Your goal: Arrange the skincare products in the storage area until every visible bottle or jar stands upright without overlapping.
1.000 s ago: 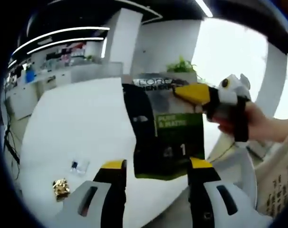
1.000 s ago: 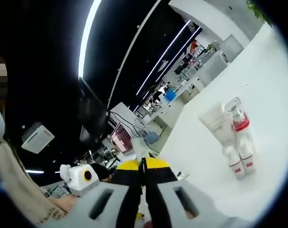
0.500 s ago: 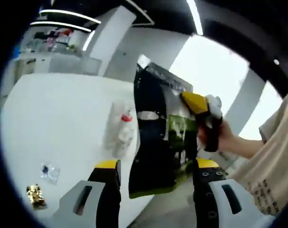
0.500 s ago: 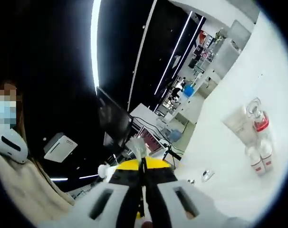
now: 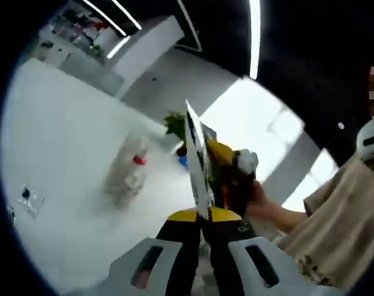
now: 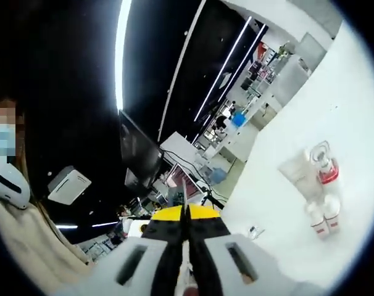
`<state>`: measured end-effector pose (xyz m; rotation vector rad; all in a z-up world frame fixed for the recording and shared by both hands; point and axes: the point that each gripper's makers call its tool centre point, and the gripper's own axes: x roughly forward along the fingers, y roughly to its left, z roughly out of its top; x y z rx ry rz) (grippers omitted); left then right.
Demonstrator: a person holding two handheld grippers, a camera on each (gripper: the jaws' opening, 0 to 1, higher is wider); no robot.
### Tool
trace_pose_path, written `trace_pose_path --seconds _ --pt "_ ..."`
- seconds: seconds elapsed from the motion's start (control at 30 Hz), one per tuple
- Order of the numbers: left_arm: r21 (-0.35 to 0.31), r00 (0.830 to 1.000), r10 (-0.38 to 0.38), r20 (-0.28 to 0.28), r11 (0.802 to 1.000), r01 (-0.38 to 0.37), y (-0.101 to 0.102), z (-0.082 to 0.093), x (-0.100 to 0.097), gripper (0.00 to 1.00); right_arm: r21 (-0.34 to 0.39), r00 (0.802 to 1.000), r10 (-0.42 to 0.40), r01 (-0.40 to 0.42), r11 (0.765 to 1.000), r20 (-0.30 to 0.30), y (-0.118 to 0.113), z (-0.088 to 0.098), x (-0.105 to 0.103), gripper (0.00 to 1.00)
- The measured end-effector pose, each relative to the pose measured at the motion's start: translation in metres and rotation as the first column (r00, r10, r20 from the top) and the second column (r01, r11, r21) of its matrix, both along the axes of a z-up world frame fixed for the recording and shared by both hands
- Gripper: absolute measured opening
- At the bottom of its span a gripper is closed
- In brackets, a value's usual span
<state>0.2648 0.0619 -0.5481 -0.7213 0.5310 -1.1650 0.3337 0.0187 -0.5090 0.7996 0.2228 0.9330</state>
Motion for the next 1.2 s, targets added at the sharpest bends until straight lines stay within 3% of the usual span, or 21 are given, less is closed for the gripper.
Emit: trace_pose_path --seconds 0.13,0.2,0.27,0.5,0.6,0.67,0.77,0.87,1.0,1.13,1.2 --pt "-0.028 1.000 0.010 -0.006 1.000 -0.010 0.001 0.004 -0.002 0.00 0.019 1.000 -0.011 0.011 1.000 0.014 0.003 0.001 0.001 0.10" --pt "-0.065 1.000 0.020 -0.019 0.998 -0.021 0.002 0.010 -0.001 0.00 0.037 1.000 -0.001 0.001 0.999 0.015 0.006 0.000 -0.002 0.22" --pt "-0.101 0.998 0.043 -0.034 0.994 -0.047 0.005 0.015 0.003 0.00 0.075 0.999 0.038 -0.035 0.997 -0.026 0.014 -0.003 -0.009 0.34" --pt "-0.284 0.992 0.087 -0.092 0.953 -0.110 0.016 0.042 0.015 0.00 0.133 0.989 0.116 -0.104 0.986 -0.086 0.034 -0.022 -0.032 0.35" --pt "-0.317 0.991 0.090 -0.099 0.941 -0.118 0.019 0.048 0.018 0.00 0.160 0.985 0.134 -0.116 0.980 -0.109 0.040 -0.027 -0.038 0.32" --pt "-0.314 0.991 0.090 -0.095 0.942 -0.116 0.019 0.050 0.018 0.00 0.198 0.984 0.135 -0.110 0.974 -0.119 0.040 -0.024 -0.039 0.30" --pt "-0.266 0.991 0.097 -0.088 0.957 -0.117 0.018 0.042 0.019 0.00 0.215 0.991 0.105 -0.085 0.973 -0.084 0.035 -0.017 -0.036 0.15" --pt "-0.263 0.987 0.122 -0.109 0.953 -0.147 0.023 0.039 0.024 0.00 0.271 0.994 0.083 -0.062 0.961 -0.065 0.025 -0.006 -0.033 0.05" --pt "-0.237 0.987 0.137 -0.084 0.959 -0.153 0.022 0.037 0.025 0.00 0.267 0.996 0.078 -0.061 0.962 -0.052 0.026 -0.002 -0.036 0.02" --pt "-0.167 0.984 0.167 -0.061 0.970 -0.175 0.020 0.025 0.031 0.12 0.333 0.995 0.050 -0.017 0.943 -0.089 0.020 0.001 -0.032 0.01" --pt "-0.138 0.986 0.143 -0.090 0.978 -0.154 0.017 0.014 0.028 0.17 0.377 0.994 0.033 0.010 0.926 -0.107 0.014 0.002 -0.029 0.01"
